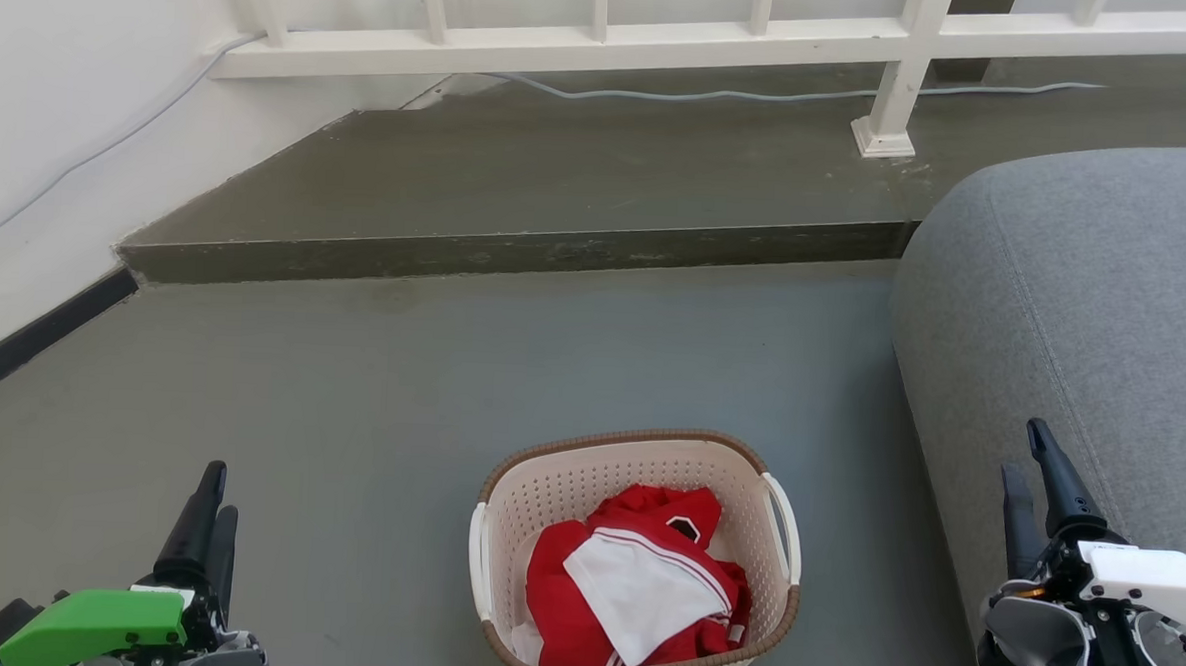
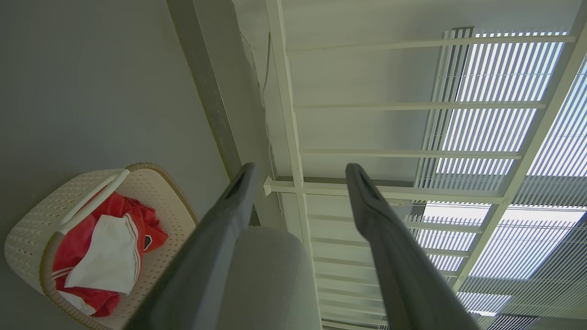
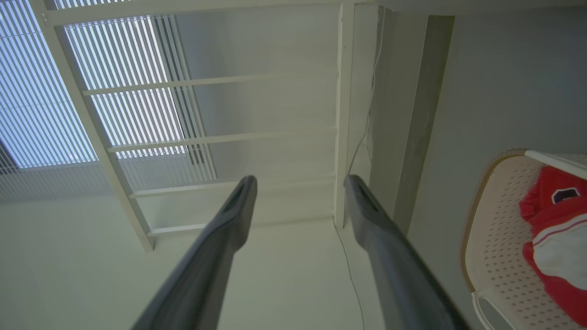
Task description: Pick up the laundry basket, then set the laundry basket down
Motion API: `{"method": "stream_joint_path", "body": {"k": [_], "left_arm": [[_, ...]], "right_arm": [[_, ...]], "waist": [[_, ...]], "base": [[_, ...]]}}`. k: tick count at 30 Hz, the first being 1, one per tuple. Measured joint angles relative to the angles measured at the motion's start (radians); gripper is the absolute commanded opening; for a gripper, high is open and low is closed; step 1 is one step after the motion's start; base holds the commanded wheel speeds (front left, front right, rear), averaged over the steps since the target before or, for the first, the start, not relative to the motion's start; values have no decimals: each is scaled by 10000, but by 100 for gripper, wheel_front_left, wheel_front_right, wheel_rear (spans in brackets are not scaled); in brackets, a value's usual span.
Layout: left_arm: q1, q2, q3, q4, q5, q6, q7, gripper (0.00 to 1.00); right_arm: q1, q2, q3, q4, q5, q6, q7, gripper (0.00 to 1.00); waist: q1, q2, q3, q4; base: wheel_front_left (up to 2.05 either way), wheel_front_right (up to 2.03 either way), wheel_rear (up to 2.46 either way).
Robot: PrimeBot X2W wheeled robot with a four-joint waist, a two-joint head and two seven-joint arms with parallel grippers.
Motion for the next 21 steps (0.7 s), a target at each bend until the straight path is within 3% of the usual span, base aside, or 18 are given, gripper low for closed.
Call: {"method": "stream_joint_path", "body": {"k": [7, 21], "left_arm": [[-11, 46, -56, -280, 267, 0, -278, 100], [-24, 499, -698, -727, 1799, 0, -936, 100]], "right_arm": [[-14, -84, 245, -201, -420, 0, -313, 100], [-101, -184, 947, -631, -1519, 2, -817, 100]], "waist": [[0, 0, 22, -6], [0, 0, 78, -41]], "base": [[0, 0, 0], [0, 0, 0]]}}
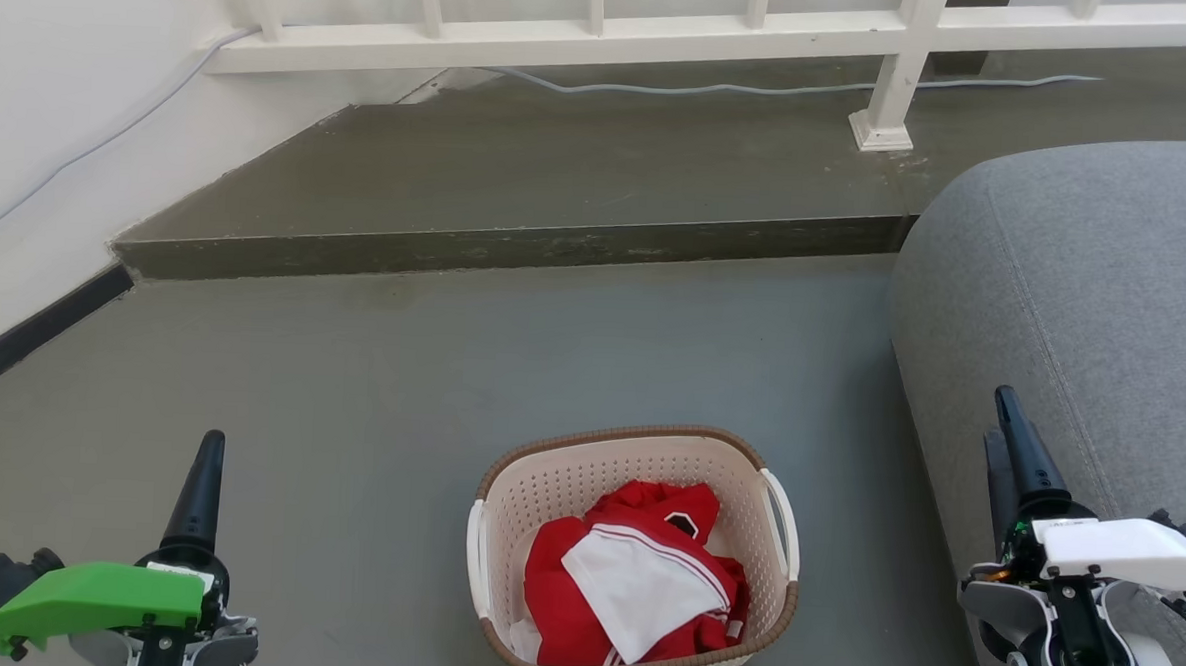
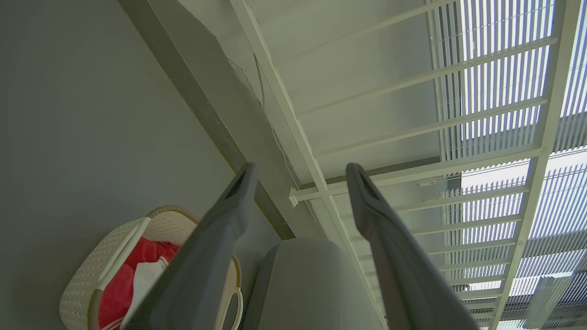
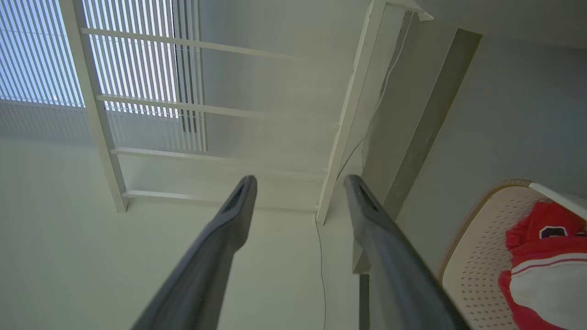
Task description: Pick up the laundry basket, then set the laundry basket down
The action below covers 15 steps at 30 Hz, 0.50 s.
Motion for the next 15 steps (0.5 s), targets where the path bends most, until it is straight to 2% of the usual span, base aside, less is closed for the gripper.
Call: {"method": "stream_joint_path", "body": {"k": [8, 15], "left_arm": [[-3, 236, -125, -50, 1104, 0, -307, 100], [-19, 571, -336, -138, 2759, 0, -573, 100]], "right_arm": [[-77, -311, 403, -123, -1331, 2, -268, 100], [-127, -314, 397, -274, -2673, 6, -533, 100]], "waist": [[0, 0, 7, -3], [0, 0, 20, -19]], "base": [[0, 0, 0], [0, 0, 0]]}}
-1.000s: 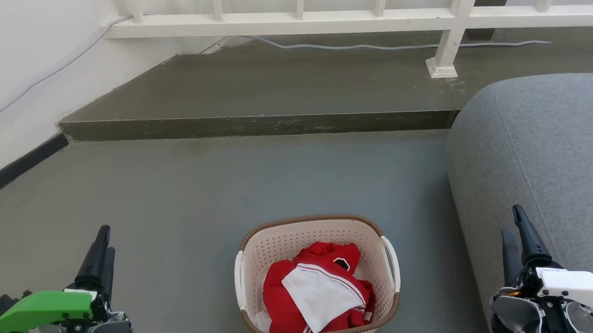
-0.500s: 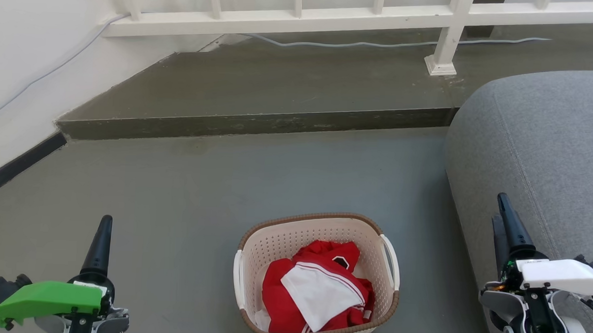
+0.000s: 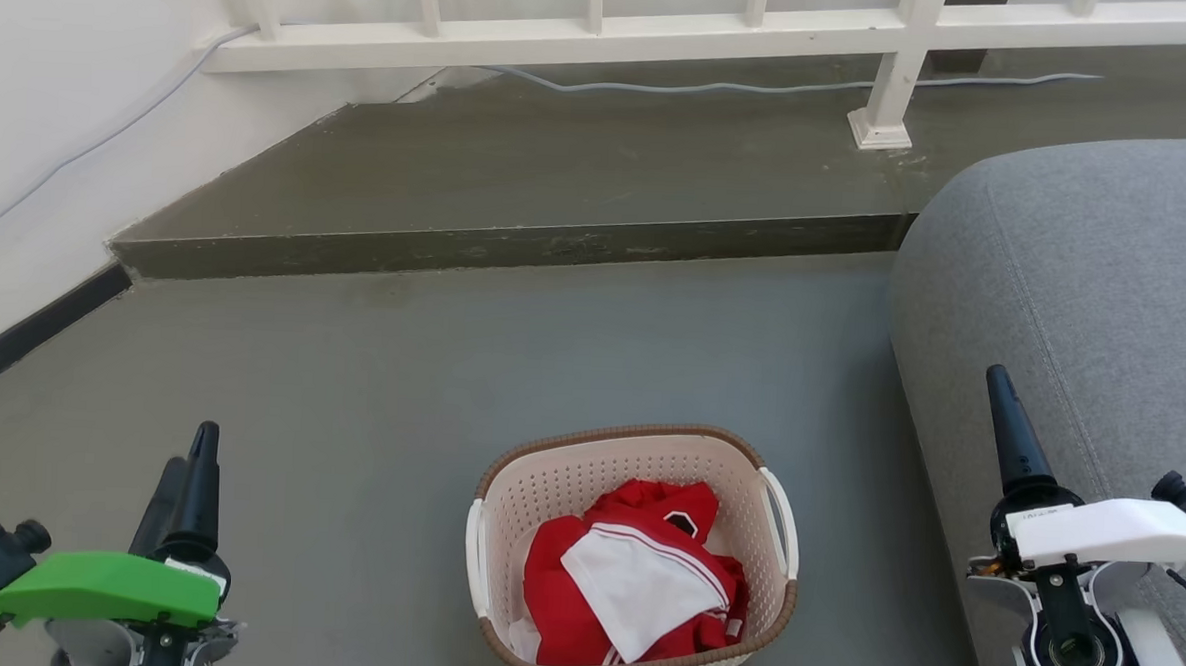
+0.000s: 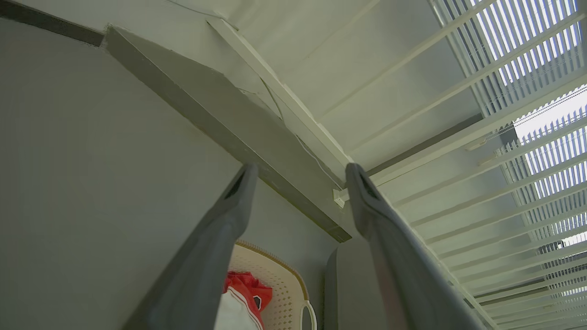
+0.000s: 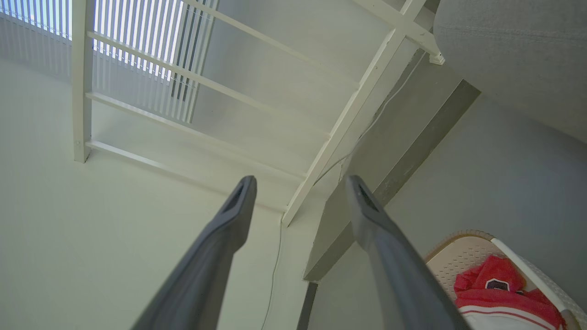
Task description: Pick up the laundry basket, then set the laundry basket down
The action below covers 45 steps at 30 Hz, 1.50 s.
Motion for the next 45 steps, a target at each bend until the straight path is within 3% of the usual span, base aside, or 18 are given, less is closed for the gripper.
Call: {"method": "stream_joint_path", "body": {"k": [18, 30, 45], "left_arm": [[-163, 17, -244, -522, 3751, 309, -648, 100], [-162, -23, -412, -669, 5528, 351, -1076, 100], [-167, -134, -378, -878, 7446, 351, -1584, 100]], "right_arm": [[-194, -84, 704, -349, -3940, -380, -658, 100], [-195, -50, 991, -322, -5760, -888, -1058, 100], [-202, -2, 1267, -382, -7653, -1156, -1547, 100]], "waist": [[0, 0, 24, -49], [0, 0, 65, -126], [0, 0, 164, -116]], "base": [[0, 0, 0], [0, 0, 0], [0, 0, 0]]}}
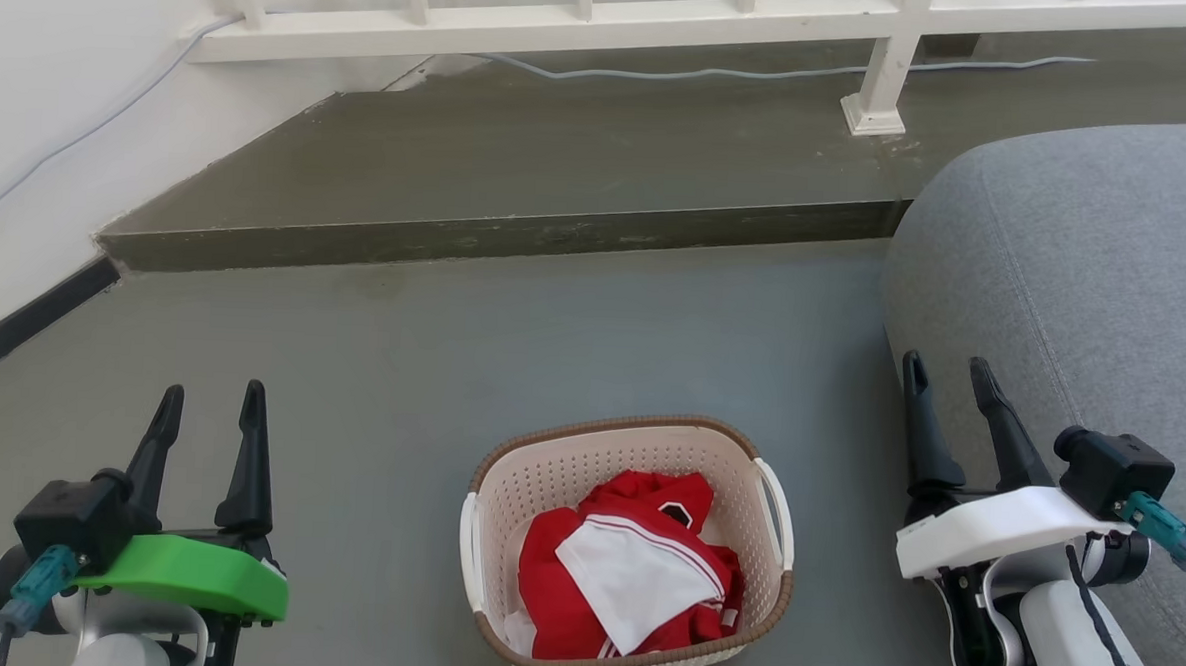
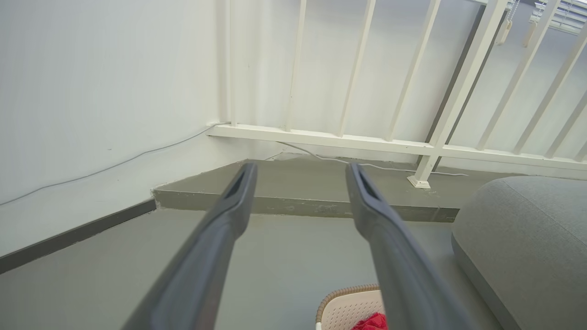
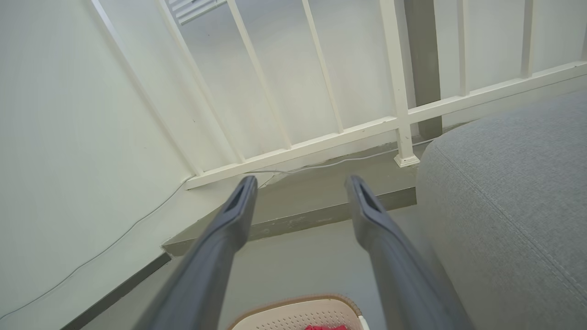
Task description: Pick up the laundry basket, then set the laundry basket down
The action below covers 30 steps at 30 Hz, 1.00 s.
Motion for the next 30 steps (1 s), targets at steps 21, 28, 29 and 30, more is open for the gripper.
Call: {"method": "stream_joint_path", "body": {"k": [21, 28, 29, 30], "left_arm": [[-12, -198, 261, -157, 1225, -127, -291, 100], [-14, -240, 328, -132, 1248, -190, -291, 100], [-14, -242, 336, -130, 1248, -190, -291, 100], [-14, -245, 343, -127, 1248, -190, -291, 100]], "right_arm": [[-71, 48, 107, -59, -1118, -82, -314, 100], [-109, 63, 73, -46, -1118, -73, -314, 100], [-111, 63, 73, -40, -1118, -71, -314, 100], [-114, 67, 73, -33, -1118, -71, -314, 100]], "waist": [[0, 0, 106, -54], [0, 0, 125, -90], [0, 0, 131, -96], [0, 0, 137, -101]], "base": [[0, 0, 0], [0, 0, 0], [0, 0, 0], [0, 0, 0]]}}
